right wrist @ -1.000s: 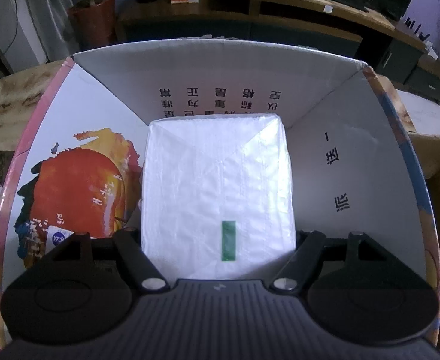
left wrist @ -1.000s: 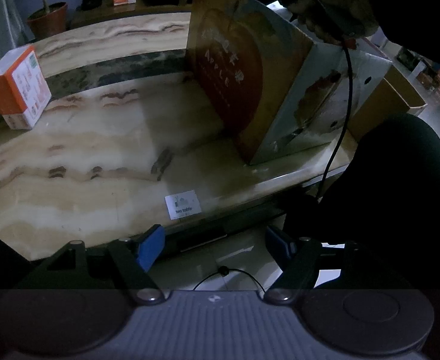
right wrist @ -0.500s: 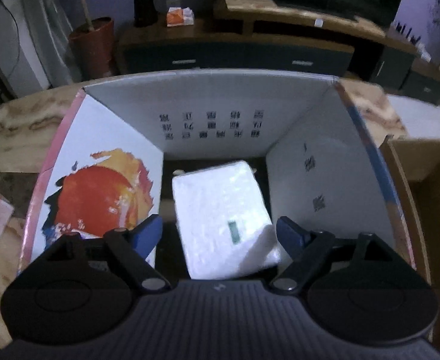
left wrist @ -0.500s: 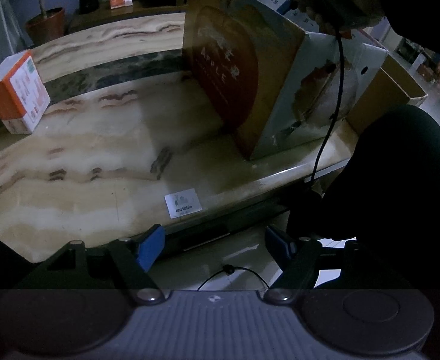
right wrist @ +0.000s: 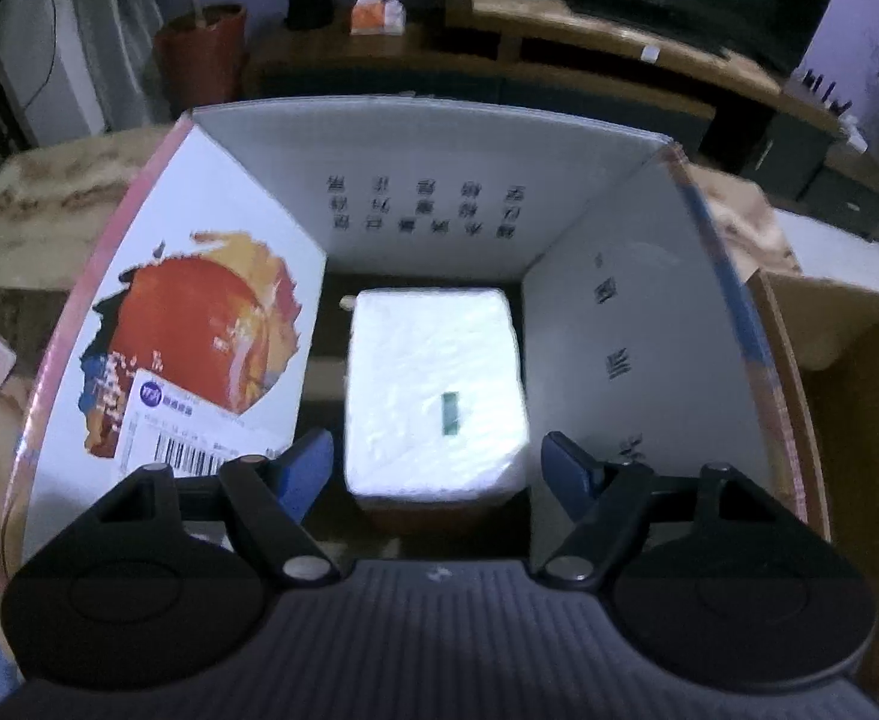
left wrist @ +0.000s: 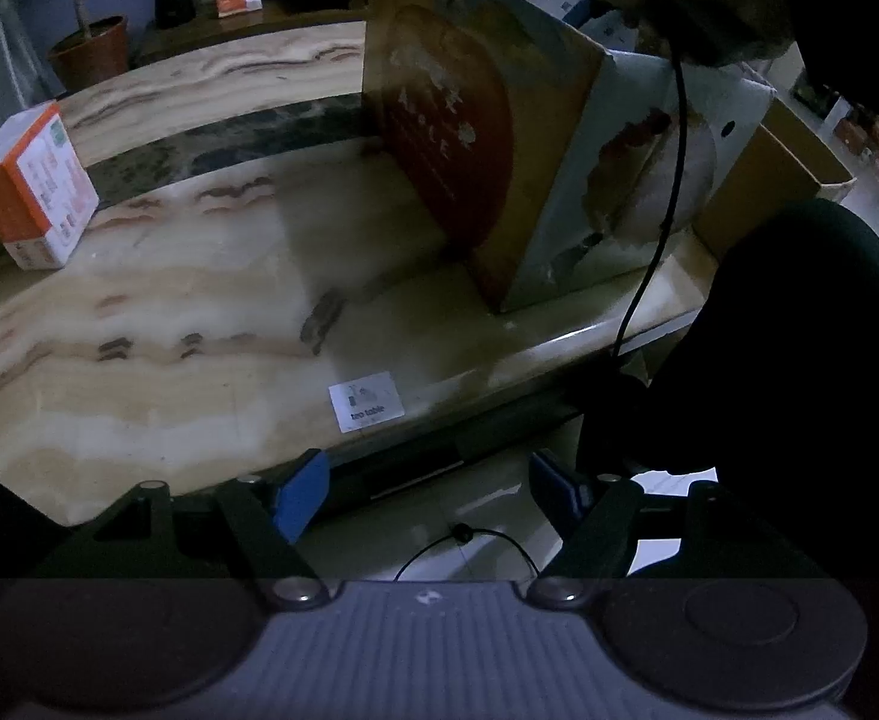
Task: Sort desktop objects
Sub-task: 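Lower the white wrapped package into the cardboard box and open the left gripper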
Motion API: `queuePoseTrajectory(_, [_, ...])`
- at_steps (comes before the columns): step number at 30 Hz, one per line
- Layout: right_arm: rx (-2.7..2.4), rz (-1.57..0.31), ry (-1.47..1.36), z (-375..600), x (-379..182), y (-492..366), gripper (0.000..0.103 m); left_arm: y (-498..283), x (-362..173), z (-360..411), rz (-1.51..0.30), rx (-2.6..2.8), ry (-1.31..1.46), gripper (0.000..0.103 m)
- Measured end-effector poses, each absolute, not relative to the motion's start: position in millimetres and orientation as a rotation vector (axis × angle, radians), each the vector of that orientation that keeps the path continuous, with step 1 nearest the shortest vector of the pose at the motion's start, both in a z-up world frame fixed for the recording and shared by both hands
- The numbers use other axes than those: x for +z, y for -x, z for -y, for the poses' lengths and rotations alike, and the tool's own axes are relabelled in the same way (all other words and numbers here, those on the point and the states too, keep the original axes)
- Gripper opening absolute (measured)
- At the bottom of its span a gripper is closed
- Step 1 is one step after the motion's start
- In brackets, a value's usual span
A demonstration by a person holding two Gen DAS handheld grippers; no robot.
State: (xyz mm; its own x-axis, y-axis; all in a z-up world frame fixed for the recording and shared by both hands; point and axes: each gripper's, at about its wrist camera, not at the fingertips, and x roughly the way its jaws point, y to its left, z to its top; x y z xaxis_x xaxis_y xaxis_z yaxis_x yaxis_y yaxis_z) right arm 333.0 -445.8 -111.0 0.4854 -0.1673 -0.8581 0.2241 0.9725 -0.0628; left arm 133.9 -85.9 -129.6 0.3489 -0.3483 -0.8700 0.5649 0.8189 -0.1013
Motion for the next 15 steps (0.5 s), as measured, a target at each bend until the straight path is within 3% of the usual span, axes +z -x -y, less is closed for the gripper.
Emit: queuePoseTrajectory(15, [-0.281, -0.968, -0.071, 443.1, -119.3, -331.2, 0.069, -132.7, -130.5, 86.7, -1.066, -0.61, -0.235, 0.074])
